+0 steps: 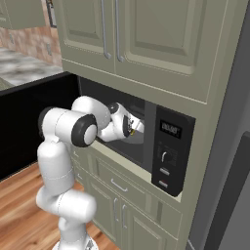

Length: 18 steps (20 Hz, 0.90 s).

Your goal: Place the sponge inside the microwave to prepare for sanitizing.

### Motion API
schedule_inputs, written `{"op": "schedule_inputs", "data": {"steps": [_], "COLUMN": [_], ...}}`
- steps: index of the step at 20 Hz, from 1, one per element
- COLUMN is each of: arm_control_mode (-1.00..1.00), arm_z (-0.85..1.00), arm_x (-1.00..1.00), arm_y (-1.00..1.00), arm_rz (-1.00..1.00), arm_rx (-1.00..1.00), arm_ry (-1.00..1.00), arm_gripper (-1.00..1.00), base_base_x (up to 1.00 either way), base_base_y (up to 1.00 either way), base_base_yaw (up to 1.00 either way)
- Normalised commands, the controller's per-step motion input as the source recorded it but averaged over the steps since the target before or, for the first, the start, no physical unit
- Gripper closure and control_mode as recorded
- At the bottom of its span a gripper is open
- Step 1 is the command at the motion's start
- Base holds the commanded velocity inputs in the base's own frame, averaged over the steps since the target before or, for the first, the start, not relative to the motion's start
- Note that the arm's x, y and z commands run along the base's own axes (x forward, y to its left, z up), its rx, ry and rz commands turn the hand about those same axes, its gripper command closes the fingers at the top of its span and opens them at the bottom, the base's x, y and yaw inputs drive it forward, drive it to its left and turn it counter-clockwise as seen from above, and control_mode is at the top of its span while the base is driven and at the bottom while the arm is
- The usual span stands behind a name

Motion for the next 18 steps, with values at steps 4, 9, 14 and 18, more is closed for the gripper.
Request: {"op": "schedule_inputs", "data": {"steps": [4,9,14,18], "arm_control_mode": [-1.0,-1.0,-1.0,-1.0], "arm_z": [0.0,0.0,0.02,0.21], "arm_x": [0.02,0.0,-0.06,-0.26], "arm_y": [-0.05,0.0,0.0,0.13], "arm_rz": [0.0,0.0,0.0,0.0], "arm_rx": [0.0,0.0,0.0,0.0], "arm_ry": [0.0,0.0,0.0,-0.04], "arm_gripper": [-1.0,-1.0,-1.0,-1.0], "base_base_x": [0.0,0.0,0.0,0.0], "base_base_y": [0.0,0.0,0.0,0.0], "base_base_yaw": [0.0,0.0,0.0,0.0]}}
